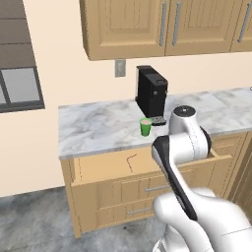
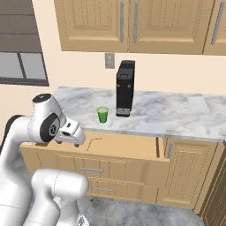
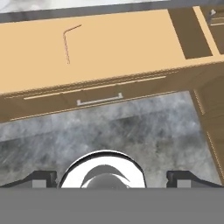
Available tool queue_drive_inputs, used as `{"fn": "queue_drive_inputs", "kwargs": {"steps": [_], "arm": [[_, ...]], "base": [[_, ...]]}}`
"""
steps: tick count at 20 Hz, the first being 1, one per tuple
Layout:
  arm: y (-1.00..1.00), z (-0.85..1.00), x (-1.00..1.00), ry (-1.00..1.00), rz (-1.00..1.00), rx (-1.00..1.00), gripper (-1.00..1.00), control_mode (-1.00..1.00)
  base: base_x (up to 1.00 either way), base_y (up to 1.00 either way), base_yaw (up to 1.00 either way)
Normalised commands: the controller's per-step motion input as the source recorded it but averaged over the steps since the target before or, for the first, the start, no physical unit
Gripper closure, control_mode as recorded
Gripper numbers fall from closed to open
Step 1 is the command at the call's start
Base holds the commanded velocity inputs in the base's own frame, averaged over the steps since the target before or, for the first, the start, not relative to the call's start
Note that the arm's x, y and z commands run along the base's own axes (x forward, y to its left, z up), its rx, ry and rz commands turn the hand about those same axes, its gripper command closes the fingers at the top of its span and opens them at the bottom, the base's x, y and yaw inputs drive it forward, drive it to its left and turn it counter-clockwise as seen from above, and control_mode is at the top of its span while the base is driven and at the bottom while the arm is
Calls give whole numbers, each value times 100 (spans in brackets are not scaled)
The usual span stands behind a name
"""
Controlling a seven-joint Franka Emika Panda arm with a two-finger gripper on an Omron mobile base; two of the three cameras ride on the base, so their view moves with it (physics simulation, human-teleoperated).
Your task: Pick up the straw from the right drawer and put it inside the smoothie cup.
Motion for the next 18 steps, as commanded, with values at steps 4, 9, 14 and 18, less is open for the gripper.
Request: {"fn": "queue_drive_inputs", "kwargs": {"steps": [4,9,14,18], "arm": [[0,-14,58,3,0,5,-100,-100],[-2,0,45,4,1,0,-100,-100],[-22,-6,15,0,6,1,-100,-100],[-19,-2,0,7,2,0,-100,-100]], "base": [[0,0,0],[0,0,0],[0,0,0],[0,0,0]]}}
